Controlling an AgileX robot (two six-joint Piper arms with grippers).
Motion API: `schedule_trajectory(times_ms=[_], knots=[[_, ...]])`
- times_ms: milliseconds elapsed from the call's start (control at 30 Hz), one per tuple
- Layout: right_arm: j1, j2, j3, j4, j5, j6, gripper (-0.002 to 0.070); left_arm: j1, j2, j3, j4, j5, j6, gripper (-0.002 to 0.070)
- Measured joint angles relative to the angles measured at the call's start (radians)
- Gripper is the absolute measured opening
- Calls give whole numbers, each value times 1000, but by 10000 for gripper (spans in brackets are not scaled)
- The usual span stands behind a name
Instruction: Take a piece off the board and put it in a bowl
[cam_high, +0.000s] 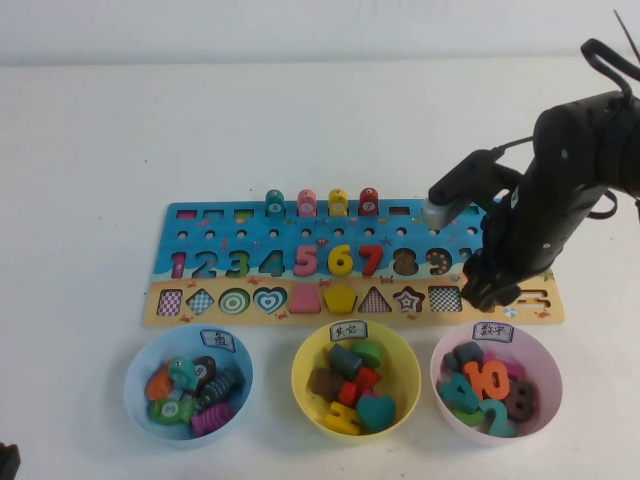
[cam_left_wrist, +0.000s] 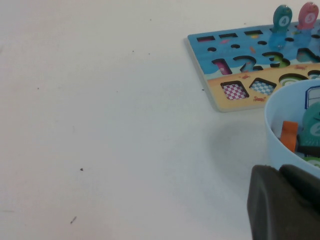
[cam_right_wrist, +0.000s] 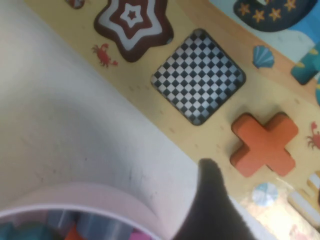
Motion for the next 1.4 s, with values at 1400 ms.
schedule_trajectory(times_ms=[1400], knots=[[-24, 83, 0, 33, -71, 0, 341, 0, 0, 0, 0, 0, 0, -3]])
